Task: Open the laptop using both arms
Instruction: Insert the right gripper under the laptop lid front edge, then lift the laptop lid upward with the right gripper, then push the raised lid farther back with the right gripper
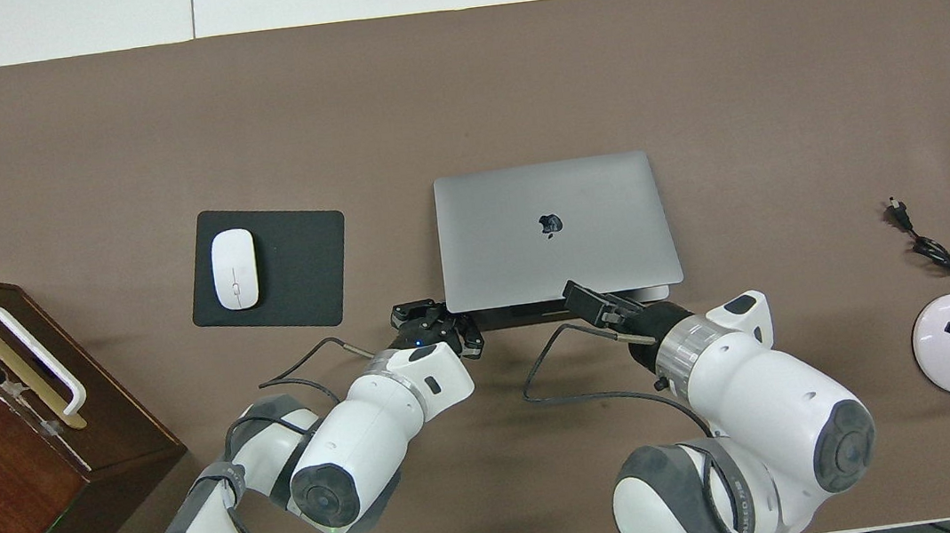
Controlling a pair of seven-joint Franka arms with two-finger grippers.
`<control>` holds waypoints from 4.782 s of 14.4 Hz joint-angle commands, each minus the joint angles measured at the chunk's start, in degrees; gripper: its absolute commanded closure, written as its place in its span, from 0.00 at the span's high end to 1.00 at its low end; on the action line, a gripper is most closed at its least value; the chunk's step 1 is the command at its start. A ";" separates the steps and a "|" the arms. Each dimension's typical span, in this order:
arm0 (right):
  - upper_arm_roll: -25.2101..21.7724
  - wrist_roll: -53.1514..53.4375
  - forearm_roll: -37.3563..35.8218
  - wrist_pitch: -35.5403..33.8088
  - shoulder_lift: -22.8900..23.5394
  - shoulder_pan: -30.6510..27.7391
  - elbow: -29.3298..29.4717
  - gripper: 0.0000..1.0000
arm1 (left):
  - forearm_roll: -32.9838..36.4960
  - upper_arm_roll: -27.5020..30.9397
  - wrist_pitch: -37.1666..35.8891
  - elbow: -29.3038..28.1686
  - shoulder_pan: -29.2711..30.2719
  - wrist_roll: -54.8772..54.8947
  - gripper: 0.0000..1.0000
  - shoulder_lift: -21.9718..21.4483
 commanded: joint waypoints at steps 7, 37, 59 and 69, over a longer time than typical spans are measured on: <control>0.27 0.10 1.71 1.02 2.57 0.02 1.41 1.00 | 1.45 0.07 0.97 0.98 -0.30 -0.26 0.00 3.16; -0.52 -0.16 -3.74 -14.26 12.14 -6.39 23.02 1.00 | 1.72 0.07 0.97 1.06 -0.30 -0.26 0.00 3.25; -0.52 0.02 -19.20 -31.23 19.35 -15.18 43.24 1.00 | 2.95 0.07 0.97 1.06 -0.04 -0.17 0.00 3.95; -0.34 -0.51 -21.85 -32.82 21.20 -16.94 46.15 1.00 | 2.95 0.07 0.97 1.06 0.05 -0.17 0.00 3.95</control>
